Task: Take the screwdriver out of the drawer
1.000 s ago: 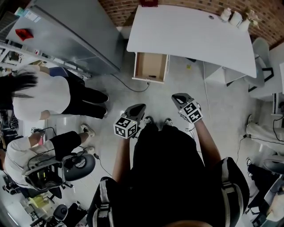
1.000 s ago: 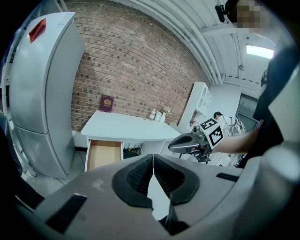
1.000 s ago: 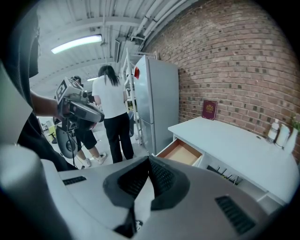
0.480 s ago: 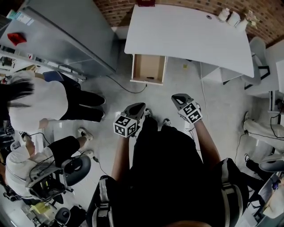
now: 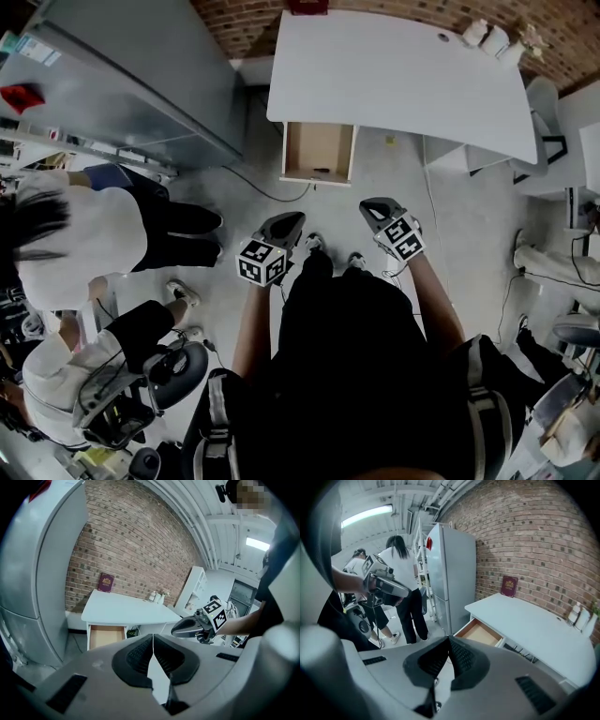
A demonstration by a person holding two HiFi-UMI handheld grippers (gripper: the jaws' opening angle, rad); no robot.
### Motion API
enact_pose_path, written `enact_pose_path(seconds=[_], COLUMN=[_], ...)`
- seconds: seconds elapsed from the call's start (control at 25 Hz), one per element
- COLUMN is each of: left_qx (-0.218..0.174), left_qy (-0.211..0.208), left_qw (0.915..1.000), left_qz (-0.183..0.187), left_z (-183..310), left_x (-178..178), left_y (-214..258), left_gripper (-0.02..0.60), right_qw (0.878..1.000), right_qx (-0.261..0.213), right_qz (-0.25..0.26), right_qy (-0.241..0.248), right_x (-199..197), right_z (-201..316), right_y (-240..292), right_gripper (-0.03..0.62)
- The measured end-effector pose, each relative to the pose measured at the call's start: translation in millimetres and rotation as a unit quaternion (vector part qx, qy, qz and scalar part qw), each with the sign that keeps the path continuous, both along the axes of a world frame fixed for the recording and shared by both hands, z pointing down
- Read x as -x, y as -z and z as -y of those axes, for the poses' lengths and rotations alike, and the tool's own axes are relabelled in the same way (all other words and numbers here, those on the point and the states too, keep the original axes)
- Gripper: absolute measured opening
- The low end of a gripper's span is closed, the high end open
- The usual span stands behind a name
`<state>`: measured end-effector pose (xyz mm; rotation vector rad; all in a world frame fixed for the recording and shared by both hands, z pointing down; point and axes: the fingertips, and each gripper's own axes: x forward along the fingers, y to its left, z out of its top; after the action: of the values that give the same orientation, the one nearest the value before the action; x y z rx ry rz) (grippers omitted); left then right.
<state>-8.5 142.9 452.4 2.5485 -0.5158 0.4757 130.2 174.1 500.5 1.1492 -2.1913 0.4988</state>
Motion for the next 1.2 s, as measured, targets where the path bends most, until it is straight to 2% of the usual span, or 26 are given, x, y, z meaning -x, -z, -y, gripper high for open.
enact_pose_path(seconds=[0.36, 0.72, 0.96, 1.2], left_qx=[0.009, -0.006, -0.006, -0.004], left_qy=[-0.016, -0.014, -0.023, -0.009], left_qw=[0.9998, 0.9995, 0.9992, 0.9995], left_qz=[-0.013, -0.028, -0.032, -0.029], left_z=[39, 85, 94, 96], left_x=[18, 50, 55, 57], left_y=[-10, -16, -16, -20], left_gripper=[0.017, 0.017, 0.017, 0.017], right_qw=[1.0, 0.999, 0.999, 0.999], right_qx=[0.006, -0.005, -0.004, 0.004], right_qz=[-0.023, -0.044, -0.046, -0.044], right_qy=[-0.005, 0.0, 0.013, 0.026], right_x=[19, 50, 61, 60], right_z=[34, 67, 75, 80], right_y=[-10, -18, -17, -28], right_gripper=[0.057, 0.057, 0.057, 0.057])
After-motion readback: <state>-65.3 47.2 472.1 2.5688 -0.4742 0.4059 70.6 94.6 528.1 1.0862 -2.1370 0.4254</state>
